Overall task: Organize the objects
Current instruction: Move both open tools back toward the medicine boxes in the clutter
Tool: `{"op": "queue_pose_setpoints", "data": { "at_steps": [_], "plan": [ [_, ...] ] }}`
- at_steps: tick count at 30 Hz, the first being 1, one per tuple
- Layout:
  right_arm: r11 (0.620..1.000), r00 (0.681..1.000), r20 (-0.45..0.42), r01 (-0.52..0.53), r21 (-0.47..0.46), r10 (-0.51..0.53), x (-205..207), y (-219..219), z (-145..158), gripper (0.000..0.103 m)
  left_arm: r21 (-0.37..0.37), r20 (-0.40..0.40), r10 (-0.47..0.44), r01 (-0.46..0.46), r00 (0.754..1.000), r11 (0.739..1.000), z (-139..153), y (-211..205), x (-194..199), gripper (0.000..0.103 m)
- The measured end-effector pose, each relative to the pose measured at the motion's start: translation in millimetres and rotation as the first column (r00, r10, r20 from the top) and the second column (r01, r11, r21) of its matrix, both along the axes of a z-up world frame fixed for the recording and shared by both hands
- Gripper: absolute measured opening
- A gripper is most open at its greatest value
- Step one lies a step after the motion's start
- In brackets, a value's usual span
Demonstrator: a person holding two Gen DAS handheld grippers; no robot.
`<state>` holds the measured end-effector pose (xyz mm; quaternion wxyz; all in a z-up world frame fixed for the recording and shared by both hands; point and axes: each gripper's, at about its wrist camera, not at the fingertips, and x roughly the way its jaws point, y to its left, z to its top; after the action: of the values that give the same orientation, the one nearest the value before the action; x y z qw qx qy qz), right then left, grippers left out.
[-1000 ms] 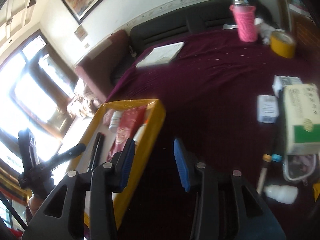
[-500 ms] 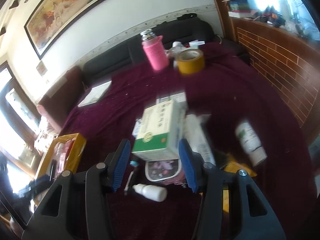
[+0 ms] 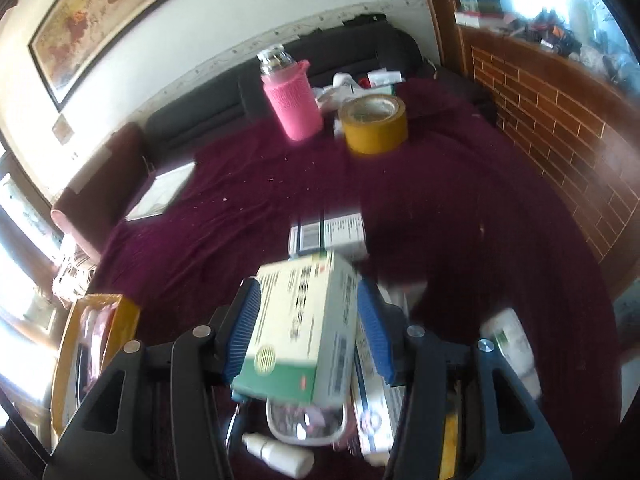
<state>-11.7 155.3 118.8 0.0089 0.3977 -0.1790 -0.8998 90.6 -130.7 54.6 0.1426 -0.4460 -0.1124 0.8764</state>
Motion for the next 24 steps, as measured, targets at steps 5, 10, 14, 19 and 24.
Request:
{"op": "queue_pose_setpoints", "data": {
  "at_steps": [5,10,14,19,24],
  "plan": [
    [0.984,0.98,0.126,-0.144,-0.101,0.157,-36.4,-33.6,-24.9,0.053,0.012,-0.011,0.04,-0.04,0.999,0.999,0.3,-14.9,1.5,0.075],
    [0.847,0.854,0.098,-0.48,-0.227,0.511,-9.9,-109.5,-27.4,0.053,0.037,0.013,0.058,-0.058,0.998,0.998,-5.5,-24.9,-3.5,0.075],
    [0.862,0.862,0.073,-0.49,-0.131,0.501,12.6,-122.8,-16.9,0.053,0.035,-0.004,0.036,-0.036,0.999,0.999,-0.3,-24.3,-3.9,0.075],
    [0.943,0.951,-0.02,-0.308,-0.123,0.308,28.9,-76.9,-9.2,0.053,-0.019,-0.042,-0.106,0.106,0.993,0.994,19.9,-2.5,-11.2,0.075],
    [0.971,0.986,-0.083,-0.158,-0.177,0.145,26.0,-29.5,-17.1,0.053,-0.186,-0.16,-0.265,0.235,0.951,0.954,41.5,46.5,-34.4,0.075]
  ]
}}
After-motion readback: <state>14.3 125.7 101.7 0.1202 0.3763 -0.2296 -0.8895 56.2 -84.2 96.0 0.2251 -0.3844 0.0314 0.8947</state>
